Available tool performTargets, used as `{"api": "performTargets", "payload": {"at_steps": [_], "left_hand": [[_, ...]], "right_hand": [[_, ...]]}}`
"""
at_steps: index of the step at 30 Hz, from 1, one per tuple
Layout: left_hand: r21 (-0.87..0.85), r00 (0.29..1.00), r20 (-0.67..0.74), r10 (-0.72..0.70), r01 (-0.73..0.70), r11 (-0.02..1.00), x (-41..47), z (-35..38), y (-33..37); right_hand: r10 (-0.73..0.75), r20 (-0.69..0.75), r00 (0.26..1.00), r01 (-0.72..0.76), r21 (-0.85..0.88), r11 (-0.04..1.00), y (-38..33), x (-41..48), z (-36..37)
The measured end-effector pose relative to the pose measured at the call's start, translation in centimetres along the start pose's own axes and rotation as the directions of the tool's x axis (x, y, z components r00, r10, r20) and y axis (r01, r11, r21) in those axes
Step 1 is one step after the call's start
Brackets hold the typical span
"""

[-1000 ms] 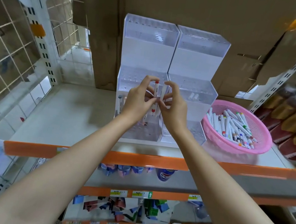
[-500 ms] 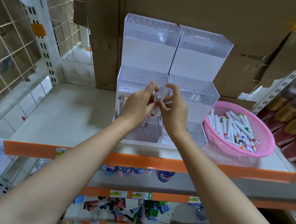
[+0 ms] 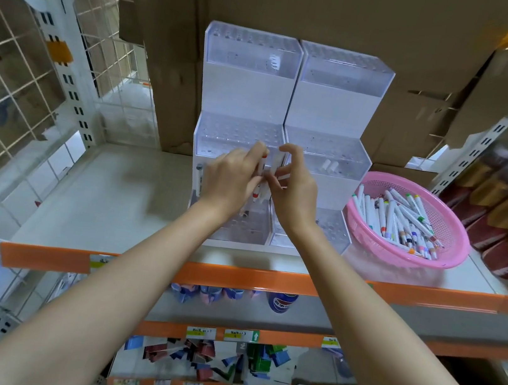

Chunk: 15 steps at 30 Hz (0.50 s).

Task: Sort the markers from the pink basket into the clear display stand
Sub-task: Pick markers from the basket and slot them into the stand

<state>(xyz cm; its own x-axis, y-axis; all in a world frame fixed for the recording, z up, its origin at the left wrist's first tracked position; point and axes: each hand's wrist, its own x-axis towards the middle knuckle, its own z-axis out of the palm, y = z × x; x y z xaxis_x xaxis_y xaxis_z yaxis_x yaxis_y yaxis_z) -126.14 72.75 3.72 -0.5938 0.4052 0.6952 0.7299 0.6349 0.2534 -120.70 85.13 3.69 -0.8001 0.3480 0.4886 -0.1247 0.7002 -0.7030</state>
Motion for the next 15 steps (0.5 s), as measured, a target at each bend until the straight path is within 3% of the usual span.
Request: {"api": "performTargets", "payload": {"at_steps": [7, 15], "left_hand": [[-0.02, 0.999, 0.028, 0.034, -0.033, 0.999, 0.1, 0.3, -0.67], [-0.036, 0.999, 0.022, -0.031, 0.032, 0.999, -0.06, 0.33, -0.39]], "right_hand": [[-0.022, 0.004, 1.0, 0.023, -0.033, 0.999, 0.19, 0.0, -0.03], [-0.072, 0.03, 0.997, 0.075, -0.102, 0.992, 0.82, 0.04, -0.11]]}}
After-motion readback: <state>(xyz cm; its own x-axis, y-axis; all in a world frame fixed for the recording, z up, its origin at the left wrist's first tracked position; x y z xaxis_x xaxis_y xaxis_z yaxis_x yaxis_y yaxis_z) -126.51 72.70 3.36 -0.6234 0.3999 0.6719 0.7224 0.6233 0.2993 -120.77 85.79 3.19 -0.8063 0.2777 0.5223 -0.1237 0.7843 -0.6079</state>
